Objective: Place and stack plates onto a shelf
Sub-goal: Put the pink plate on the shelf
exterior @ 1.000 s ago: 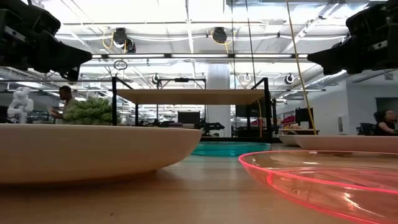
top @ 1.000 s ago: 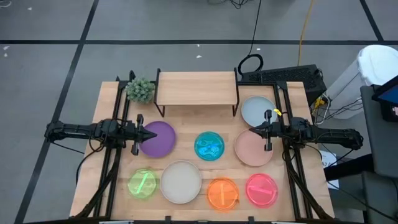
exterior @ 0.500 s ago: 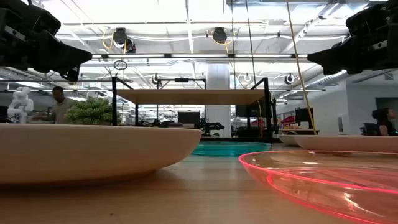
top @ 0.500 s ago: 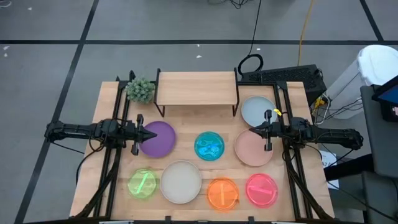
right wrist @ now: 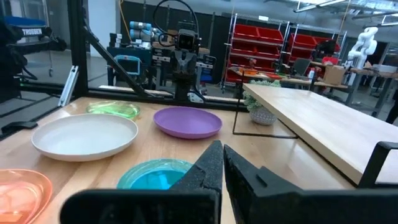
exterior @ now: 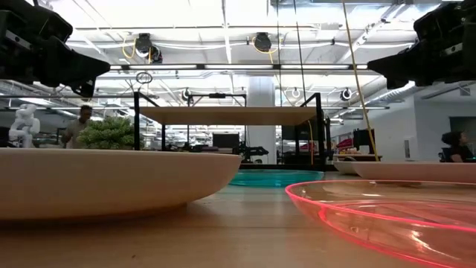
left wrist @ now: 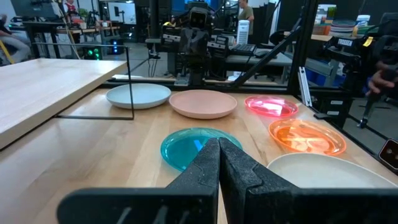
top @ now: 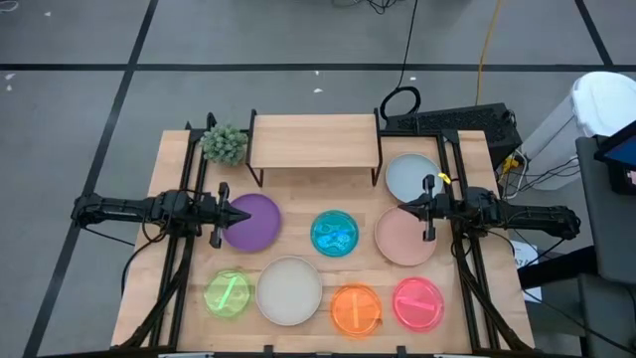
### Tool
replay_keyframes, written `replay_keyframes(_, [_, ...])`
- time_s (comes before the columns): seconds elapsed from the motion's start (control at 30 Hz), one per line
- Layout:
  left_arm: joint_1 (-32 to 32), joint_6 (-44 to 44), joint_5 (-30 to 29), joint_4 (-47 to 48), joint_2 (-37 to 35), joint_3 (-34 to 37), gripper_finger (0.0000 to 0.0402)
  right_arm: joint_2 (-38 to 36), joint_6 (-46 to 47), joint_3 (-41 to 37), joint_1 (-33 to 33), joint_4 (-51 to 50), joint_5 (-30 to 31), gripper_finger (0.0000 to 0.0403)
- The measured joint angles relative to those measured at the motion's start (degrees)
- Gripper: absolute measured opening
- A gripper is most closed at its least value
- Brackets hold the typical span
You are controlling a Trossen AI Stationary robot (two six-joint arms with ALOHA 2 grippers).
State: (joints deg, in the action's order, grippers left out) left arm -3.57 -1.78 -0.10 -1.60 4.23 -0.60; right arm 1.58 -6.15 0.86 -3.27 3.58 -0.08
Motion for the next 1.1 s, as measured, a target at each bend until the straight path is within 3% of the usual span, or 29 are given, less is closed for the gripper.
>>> replay_keyframes(0.17, [0.0, 0.0, 0.0, 0.0, 0.0, 0.0, 0.0003, 0.7, 5.0, 2.5, 0.8, 0.7, -0.2, 0.0])
replay_keyframes(0.33, [0.0, 0.1, 0.0, 0.0, 0.0, 0.0, 0.0003, 4.3, 3.3, 11.3, 2.0, -5.0, 0.0, 0.0])
replay_keyframes(1.1, [0.0, 0.0, 0.0, -0.4, 0.0, 0.0, 0.0003, 38.1, 10.1, 60.5, 3.8, -35.0, 0.0, 0.0])
